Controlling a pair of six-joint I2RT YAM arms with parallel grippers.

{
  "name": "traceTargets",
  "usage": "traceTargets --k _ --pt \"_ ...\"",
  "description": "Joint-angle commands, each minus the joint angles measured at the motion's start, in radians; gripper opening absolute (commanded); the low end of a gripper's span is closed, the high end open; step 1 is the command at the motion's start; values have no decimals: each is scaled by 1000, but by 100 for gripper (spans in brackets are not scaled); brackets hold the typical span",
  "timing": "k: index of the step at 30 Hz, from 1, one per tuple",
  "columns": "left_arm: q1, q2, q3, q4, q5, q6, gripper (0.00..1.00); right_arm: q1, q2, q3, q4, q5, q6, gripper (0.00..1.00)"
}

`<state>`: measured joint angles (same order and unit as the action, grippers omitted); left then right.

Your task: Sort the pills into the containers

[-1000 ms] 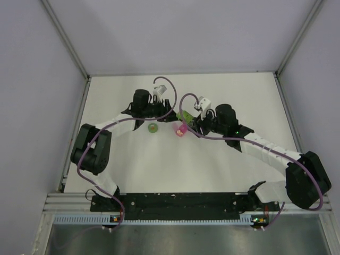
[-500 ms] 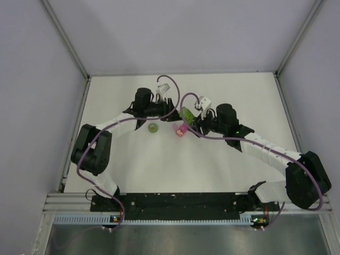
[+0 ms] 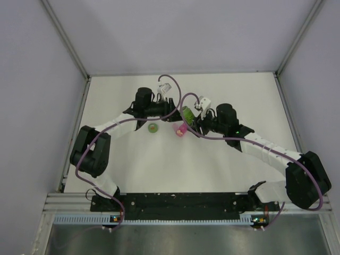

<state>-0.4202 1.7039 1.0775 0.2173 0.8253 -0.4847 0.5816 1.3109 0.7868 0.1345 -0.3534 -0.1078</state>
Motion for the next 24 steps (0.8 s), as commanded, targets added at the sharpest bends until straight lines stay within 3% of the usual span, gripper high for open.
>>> traceTargets --k 1,24 --pt "-22 -66 33 65 58 3 54 11 1 17 43 -13 0 0" --pt "-20 -121 44 -1 25 95 53 11 -1 -8 43 -18 -10 0"
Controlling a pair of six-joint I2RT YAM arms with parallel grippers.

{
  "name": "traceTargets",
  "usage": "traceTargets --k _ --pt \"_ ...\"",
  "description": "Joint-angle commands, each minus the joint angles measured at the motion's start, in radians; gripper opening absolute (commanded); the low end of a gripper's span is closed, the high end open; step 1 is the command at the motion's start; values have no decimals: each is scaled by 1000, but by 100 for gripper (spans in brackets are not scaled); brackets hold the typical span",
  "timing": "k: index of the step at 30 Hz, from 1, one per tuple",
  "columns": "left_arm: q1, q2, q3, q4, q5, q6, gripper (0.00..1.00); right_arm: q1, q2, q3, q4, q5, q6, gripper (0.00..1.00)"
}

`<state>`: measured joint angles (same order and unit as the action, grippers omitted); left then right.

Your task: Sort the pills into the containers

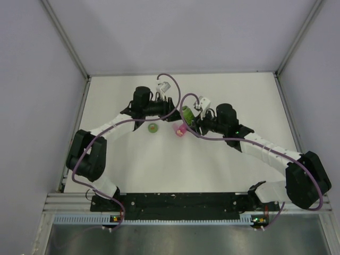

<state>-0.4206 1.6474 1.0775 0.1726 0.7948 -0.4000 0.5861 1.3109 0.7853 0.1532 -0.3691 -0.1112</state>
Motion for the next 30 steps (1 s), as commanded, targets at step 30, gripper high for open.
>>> traceTargets --k 30 --pt "157 -132 50 -303 -281 358 69 -62 -119 52 -52 -63 -27 0"
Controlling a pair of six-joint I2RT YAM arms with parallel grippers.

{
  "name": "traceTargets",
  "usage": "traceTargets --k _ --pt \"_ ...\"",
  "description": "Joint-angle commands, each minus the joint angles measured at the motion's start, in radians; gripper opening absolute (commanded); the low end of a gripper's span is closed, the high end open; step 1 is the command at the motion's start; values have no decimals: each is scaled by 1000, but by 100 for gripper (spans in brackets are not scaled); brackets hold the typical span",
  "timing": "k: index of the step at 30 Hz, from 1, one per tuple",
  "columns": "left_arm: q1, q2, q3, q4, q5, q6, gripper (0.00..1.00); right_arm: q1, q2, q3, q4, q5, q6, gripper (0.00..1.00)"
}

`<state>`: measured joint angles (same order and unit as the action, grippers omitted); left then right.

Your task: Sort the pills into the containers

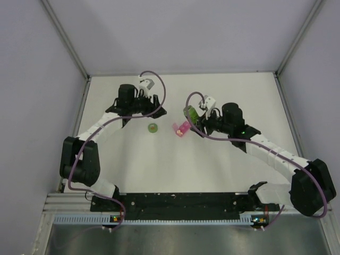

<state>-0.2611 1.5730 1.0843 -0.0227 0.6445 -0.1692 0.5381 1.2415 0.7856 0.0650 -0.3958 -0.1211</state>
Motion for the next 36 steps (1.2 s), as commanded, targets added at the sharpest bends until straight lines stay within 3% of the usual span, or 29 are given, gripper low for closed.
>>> traceTargets --k 1,5,9,14,31,36 --pt "-3 -57 46 -127 -152 143 71 -15 -51 50 36 -38 -18 0" --pt "-3 -56 54 -187 -229 160 75 -17 -59 46 41 -41 -25 0" --pt "-4 -36 75 -243 -316 194 87 -18 -65 35 44 -43 -31 0" --pt "-7 22 109 -301 -387 218 92 -21 -68 29 48 -46 -35 0" --pt "-82 286 290 -540 -536 264 95 -49 -59 15 52 -63 -37 0" --pt "-95 321 293 -562 -540 263 90 -53 -57 15 52 -69 -37 0"
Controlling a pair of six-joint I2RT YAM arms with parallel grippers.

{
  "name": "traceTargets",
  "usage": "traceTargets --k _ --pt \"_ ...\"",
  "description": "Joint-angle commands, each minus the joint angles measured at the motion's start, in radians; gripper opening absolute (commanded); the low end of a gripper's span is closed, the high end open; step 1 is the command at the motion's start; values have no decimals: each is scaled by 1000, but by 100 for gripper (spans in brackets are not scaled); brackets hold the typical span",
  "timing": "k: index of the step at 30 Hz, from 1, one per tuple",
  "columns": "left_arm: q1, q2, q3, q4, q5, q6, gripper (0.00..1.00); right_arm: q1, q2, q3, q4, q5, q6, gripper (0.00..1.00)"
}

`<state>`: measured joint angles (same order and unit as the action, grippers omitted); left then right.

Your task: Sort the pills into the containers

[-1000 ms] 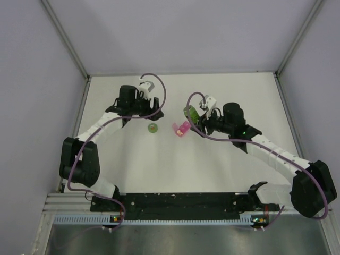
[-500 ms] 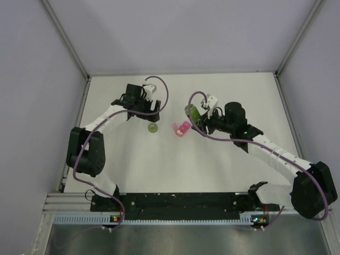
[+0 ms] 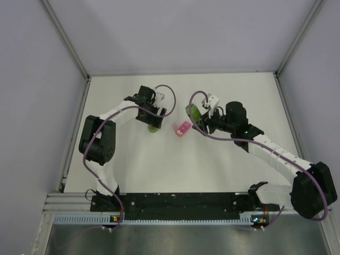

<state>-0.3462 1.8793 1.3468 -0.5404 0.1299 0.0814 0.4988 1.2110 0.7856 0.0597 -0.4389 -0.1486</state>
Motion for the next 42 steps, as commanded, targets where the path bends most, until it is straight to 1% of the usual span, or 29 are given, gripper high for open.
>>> traceTargets --k 1,14,24,29,31,35,37,39,40,42 --pt "-13 18 31 -43 -27 12 89 -16 -28 14 57 -26 -9 0" --pt "-27 49 22 -29 -55 12 77 -19 -31 12 57 -29 -5 0" --pt "-36 64 31 -20 -76 9 74 -23 -37 7 57 -31 -3 0" --pt "-36 67 28 -18 -78 9 69 -25 -39 7 57 -32 -2 0" --pt "-36 67 29 -16 -76 8 65 -25 -36 7 57 -32 0 0" --pt "-36 55 25 -15 -62 9 54 -26 -36 9 52 -32 -2 0" --pt "-36 37 26 -19 -43 17 44 -28 -36 14 43 -34 -3 0" --pt "-33 3 23 -21 -7 35 32 -31 -34 24 22 -47 -14 0" --pt "-31 -23 20 -24 20 50 24 -32 -31 33 3 -63 -26 0" --pt "-24 -83 20 -27 74 76 3 -32 -30 59 -41 -98 -57 0"
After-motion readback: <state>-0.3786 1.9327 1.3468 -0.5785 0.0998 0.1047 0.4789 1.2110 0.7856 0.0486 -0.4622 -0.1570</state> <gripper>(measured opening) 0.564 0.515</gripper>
